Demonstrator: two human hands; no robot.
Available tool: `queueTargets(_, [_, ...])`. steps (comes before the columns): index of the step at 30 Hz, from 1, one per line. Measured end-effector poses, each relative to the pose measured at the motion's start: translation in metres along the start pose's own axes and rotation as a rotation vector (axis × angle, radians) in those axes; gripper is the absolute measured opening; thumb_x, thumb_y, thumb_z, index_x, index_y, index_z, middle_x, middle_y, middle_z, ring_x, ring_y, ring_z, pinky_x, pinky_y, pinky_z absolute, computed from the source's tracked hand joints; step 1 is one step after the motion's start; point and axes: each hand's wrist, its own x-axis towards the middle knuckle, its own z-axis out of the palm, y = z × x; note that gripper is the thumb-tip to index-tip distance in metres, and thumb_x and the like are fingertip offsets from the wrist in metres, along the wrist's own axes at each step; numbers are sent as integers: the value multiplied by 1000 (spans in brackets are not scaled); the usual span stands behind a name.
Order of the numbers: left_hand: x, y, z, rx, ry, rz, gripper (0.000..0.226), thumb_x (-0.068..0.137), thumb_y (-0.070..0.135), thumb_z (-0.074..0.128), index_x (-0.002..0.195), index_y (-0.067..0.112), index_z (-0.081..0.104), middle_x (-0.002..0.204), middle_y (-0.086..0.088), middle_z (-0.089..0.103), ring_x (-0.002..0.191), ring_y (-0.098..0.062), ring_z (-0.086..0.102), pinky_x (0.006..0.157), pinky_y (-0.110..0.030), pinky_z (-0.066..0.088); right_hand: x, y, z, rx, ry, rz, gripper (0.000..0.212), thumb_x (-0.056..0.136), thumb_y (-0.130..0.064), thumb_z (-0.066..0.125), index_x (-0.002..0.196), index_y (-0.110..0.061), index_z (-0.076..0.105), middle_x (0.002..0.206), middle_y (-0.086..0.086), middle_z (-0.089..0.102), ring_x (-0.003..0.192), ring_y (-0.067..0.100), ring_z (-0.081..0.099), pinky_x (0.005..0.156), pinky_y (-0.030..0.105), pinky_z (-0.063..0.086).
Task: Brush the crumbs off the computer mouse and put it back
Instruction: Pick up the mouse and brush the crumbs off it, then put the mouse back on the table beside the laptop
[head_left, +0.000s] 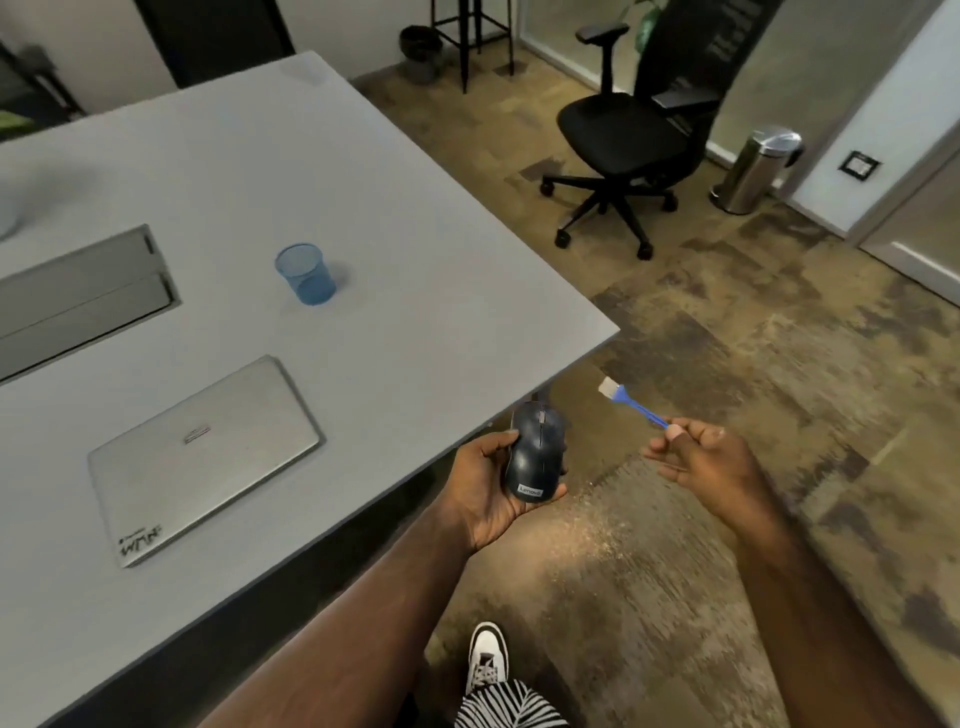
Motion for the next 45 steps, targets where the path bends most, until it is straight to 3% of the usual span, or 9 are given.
queueTargets(3, [-3, 20, -17, -84, 56, 99, 59, 84, 21, 51, 138, -2, 44, 126, -25, 58, 97, -38, 62, 83, -46, 54, 3, -16, 47, 87, -133, 54, 17, 106, -16, 41, 103, -14, 58, 83, 6, 71, 81, 17, 70, 71, 30, 52])
queueTargets(7, [-1, 51, -46, -213, 187, 207, 49, 91, 18, 52, 135, -4, 46, 133, -27, 56, 117, -39, 57, 103, -50, 45, 2, -35, 119, 168, -277, 64, 15, 105, -17, 44, 104, -15, 60, 111, 6, 70, 104, 22, 65, 83, 35, 52])
queueTargets(12, [-2, 96, -78, -205, 349, 335, 42, 93, 20, 56, 129, 0, 52, 127, -23, 60, 110, -35, 63, 80, -44, 57, 6, -50, 209, 188, -360, 65, 17, 105, -19, 44, 102, -19, 61, 127, 5, 66, 117, 26, 60, 103, 46, 46])
queueTargets(18, [9, 139, -117, -3, 440, 359, 30, 94, 21, 55, 119, 5, 58, 115, -18, 66, 109, -33, 64, 85, -43, 57, 38, -60, 282, 161, -276, 106, 16, 103, -15, 48, 110, -10, 62, 125, 13, 67, 115, 34, 64, 101, 49, 51])
queueTargets(20, [16, 153, -132, 104, 491, 356, 26, 92, 24, 57, 114, 10, 62, 109, -13, 70, 103, -28, 66, 79, -38, 57, 53, -59, 301, 121, -268, 113, 17, 103, -13, 49, 112, -9, 62, 124, 15, 68, 114, 35, 65, 100, 48, 52])
queueTargets(29, [62, 204, -189, 219, 635, 287, 17, 90, 21, 62, 105, 12, 62, 103, -11, 70, 93, -28, 69, 71, -31, 57, 115, -39, 380, -123, -216, 60, 16, 102, -20, 49, 95, -23, 63, 106, 8, 68, 103, 31, 65, 96, 49, 54])
queueTargets(35, [93, 228, -214, 290, 690, 256, 7, 90, 16, 62, 96, 16, 65, 91, -5, 71, 84, -23, 71, 61, -25, 57, 152, -24, 414, -189, -178, 55, 22, 103, -20, 47, 112, -10, 65, 102, 6, 65, 98, 30, 65, 94, 45, 55])
queueTargets(42, [120, 235, -230, 358, 768, 220, 26, 88, 13, 63, 113, 5, 63, 107, -16, 70, 92, -30, 70, 79, -38, 60, 175, -12, 431, -304, -143, 24, 28, 103, -23, 45, 116, -9, 66, 100, 3, 64, 90, 21, 62, 78, 28, 51])
queueTargets(45, [124, 234, -235, 400, 790, 216, 30, 87, 13, 64, 116, 4, 63, 107, -16, 70, 93, -30, 70, 82, -41, 59, 178, -4, 434, -331, -145, 30, 29, 104, -22, 45, 116, -6, 66, 104, 8, 66, 93, 25, 63, 87, 36, 56])
